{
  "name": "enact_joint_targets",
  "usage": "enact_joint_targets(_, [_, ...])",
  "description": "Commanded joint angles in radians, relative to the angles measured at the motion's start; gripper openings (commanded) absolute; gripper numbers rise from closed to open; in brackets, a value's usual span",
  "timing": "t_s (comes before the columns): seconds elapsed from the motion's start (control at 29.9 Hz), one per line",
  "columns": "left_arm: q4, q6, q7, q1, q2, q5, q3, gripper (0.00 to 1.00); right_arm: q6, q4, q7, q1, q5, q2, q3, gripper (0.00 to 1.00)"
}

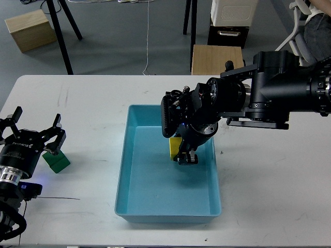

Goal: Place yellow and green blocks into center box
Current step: 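Carry the yellow cube with the right gripper into the blue tray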

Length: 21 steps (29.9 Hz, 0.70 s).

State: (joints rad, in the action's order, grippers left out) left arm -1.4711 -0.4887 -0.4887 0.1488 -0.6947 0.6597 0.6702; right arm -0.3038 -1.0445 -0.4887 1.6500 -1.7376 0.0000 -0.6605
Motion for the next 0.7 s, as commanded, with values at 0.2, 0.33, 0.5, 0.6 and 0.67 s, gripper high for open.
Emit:
enact_joint_targets(0.2, [0.0, 0.0, 0.0, 0.0, 0.0, 0.0, 0.0, 1.0, 0.0, 0.003, 0.0, -0.006, 0.053, 0.0, 0.004, 0.22])
enact_joint_targets(0.33, [0.0, 0.0, 0.0, 0.0, 0.001, 0.0, 0.0, 1.0, -0.001, 0.003, 0.0, -0.004, 0.085, 0.0, 0.002, 0.43])
enact_joint_targets(0.5, [0.0, 0.0, 0.0, 0.0, 0.0, 0.0, 0.0, 1.0, -0.003, 0.006, 0.0, -0.003, 0.135, 0.0, -0.001, 0.92])
enact_joint_targets(0.6, [0.001, 0.0, 0.0, 0.0, 0.0, -0.002, 0.0, 1.0, -0.003, 0.011, 0.0, 0.002, 0.147, 0.0, -0.001, 0.96])
enact_joint_targets(0.67, [0.002, 0.0, 0.0, 0.0, 0.0, -0.002, -0.001, 1.0, -0.003, 0.015, 0.0, 0.007, 0.155, 0.0, -0.001, 0.97])
